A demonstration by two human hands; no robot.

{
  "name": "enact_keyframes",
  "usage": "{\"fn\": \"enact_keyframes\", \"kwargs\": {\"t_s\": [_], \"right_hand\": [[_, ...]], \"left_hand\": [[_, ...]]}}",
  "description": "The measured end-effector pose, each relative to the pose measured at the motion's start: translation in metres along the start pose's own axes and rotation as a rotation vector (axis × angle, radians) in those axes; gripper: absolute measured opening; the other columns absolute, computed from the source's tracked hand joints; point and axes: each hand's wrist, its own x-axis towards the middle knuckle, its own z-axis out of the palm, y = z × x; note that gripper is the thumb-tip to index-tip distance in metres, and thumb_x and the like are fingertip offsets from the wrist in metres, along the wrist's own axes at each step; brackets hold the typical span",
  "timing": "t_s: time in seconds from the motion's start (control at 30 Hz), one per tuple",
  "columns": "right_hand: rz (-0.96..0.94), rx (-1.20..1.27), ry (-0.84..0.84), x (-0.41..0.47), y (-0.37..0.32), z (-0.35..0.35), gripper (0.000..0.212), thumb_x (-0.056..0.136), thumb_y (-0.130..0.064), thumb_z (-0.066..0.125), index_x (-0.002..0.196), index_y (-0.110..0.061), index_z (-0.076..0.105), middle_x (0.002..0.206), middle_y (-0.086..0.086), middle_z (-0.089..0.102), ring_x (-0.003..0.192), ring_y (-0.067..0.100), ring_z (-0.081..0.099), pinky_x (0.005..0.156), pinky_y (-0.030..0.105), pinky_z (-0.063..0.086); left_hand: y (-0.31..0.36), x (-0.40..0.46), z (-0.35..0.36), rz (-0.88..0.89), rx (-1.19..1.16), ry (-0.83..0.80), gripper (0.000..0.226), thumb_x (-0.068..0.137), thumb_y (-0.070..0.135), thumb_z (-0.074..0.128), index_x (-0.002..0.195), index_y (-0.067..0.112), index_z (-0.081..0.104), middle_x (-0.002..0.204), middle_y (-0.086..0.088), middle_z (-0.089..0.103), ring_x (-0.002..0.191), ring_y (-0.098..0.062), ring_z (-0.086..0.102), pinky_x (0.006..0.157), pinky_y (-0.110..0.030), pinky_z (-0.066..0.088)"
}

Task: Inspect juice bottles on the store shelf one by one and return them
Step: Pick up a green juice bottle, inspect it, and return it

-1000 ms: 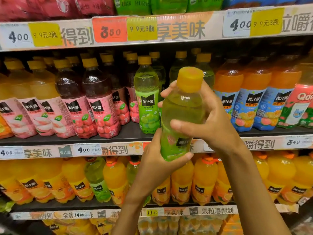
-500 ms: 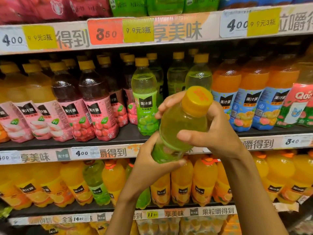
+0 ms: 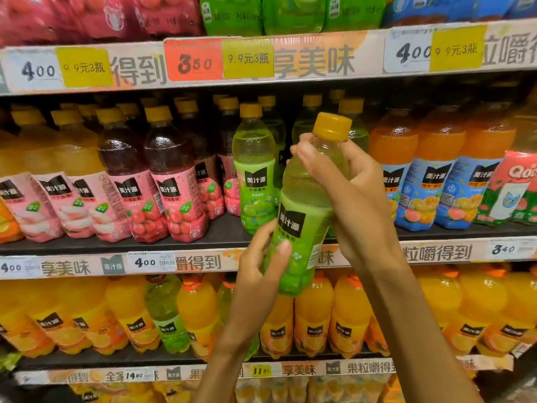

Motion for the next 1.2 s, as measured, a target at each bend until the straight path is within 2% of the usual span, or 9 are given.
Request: {"fn": "enact_keyframes", "kwargs": {"t_s": [0.13, 0.23, 0.33, 0.43, 0.67, 0.73, 0.87, 1.03, 1.2], "right_hand": [[0.115, 0.071, -0.047, 0.007, -0.003, -0.002, 0.027, 0.089, -0.034, 0.06, 0.1, -0.012, 0.069, 0.097, 0.003, 0.072, 0.098, 0.015, 0.067, 0.086, 0.03, 0.054], [0.144, 0.031, -0.074, 0.016, -0.001, -0.008, 0.031, 0.088, -0.037, 0.057, 0.106, -0.014, 0.069, 0.106, 0.004, 0.07, 0.11, 0.021, 0.062, 0.102, 0.04, 0.045], [0.251, 0.14, -0.138, 0.021, 0.005, -0.009, 0.033, 0.086, -0.039, 0.055, 0.104, -0.014, 0.067, 0.102, 0.007, 0.071, 0.1, 0.023, 0.066, 0.094, 0.042, 0.05], [0.267, 0.211, -0.144, 0.021, 0.008, -0.009, 0.032, 0.087, -0.037, 0.054, 0.101, -0.012, 0.068, 0.094, 0.01, 0.072, 0.086, 0.024, 0.07, 0.08, 0.039, 0.057], [0.047, -0.057, 0.093, 0.016, 0.002, -0.004, 0.016, 0.094, -0.029, 0.062, 0.098, -0.014, 0.064, 0.081, -0.007, 0.067, 0.077, 0.005, 0.063, 0.067, 0.02, 0.05], [0.077, -0.086, 0.104, 0.015, 0.002, -0.001, 0.027, 0.092, -0.036, 0.063, 0.106, -0.013, 0.063, 0.091, -0.005, 0.07, 0.086, 0.006, 0.066, 0.076, 0.025, 0.052], [0.203, -0.047, 0.005, 0.021, -0.002, -0.007, 0.044, 0.084, -0.046, 0.058, 0.119, -0.019, 0.062, 0.119, -0.003, 0.068, 0.116, 0.009, 0.06, 0.105, 0.035, 0.042], [0.036, -0.179, -0.132, 0.021, -0.003, -0.015, 0.022, 0.087, -0.029, 0.067, 0.108, -0.024, 0.062, 0.098, -0.019, 0.071, 0.093, -0.007, 0.064, 0.076, 0.011, 0.049], [-0.123, -0.152, -0.016, 0.023, 0.008, -0.013, 0.023, 0.084, -0.019, 0.067, 0.106, -0.012, 0.063, 0.092, -0.004, 0.068, 0.087, 0.008, 0.065, 0.076, 0.025, 0.053]], "left_hand": [[-0.004, -0.003, 0.014, -0.102, -0.093, 0.058, 0.061, 0.085, 0.058, 0.042, 0.134, 0.023, 0.05, 0.13, 0.004, 0.059, 0.123, -0.011, 0.053, 0.106, -0.039, 0.041], [-0.005, -0.002, 0.011, -0.201, -0.297, 0.045, 0.059, 0.078, 0.068, 0.044, 0.111, 0.025, 0.069, 0.113, -0.008, 0.069, 0.105, -0.023, 0.065, 0.09, -0.042, 0.051], [-0.006, 0.002, 0.01, -0.224, -0.399, -0.108, 0.058, 0.082, 0.065, 0.043, 0.106, 0.021, 0.072, 0.101, -0.012, 0.072, 0.091, -0.028, 0.069, 0.076, -0.036, 0.054], [-0.006, 0.005, 0.014, -0.235, -0.347, -0.096, 0.06, 0.082, 0.062, 0.04, 0.11, 0.019, 0.07, 0.105, -0.014, 0.071, 0.097, -0.03, 0.067, 0.085, -0.042, 0.053], [0.001, 0.009, 0.023, 0.037, 0.001, 0.032, 0.041, 0.079, 0.051, 0.056, 0.118, 0.047, 0.046, 0.113, 0.03, 0.062, 0.107, 0.009, 0.057, 0.085, -0.012, 0.047], [-0.003, 0.011, 0.031, 0.044, 0.048, 0.055, 0.06, 0.066, 0.046, 0.068, 0.121, 0.045, 0.044, 0.115, 0.019, 0.063, 0.108, -0.002, 0.06, 0.089, -0.023, 0.05], [-0.004, 0.02, 0.033, 0.087, -0.093, 0.036, 0.046, 0.067, 0.03, 0.072, 0.11, 0.023, 0.058, 0.097, 0.006, 0.071, 0.09, -0.01, 0.069, 0.073, -0.019, 0.053], [-0.006, 0.026, 0.03, 0.081, -0.091, -0.026, 0.044, 0.07, 0.023, 0.075, 0.11, 0.028, 0.057, 0.099, 0.011, 0.071, 0.089, -0.004, 0.069, 0.072, -0.014, 0.052], [-0.015, 0.032, 0.033, 0.096, 0.1, 0.101, 0.066, 0.07, 0.038, 0.074, 0.128, 0.036, 0.043, 0.122, 0.008, 0.055, 0.114, -0.005, 0.054, 0.091, -0.018, 0.047]]}}
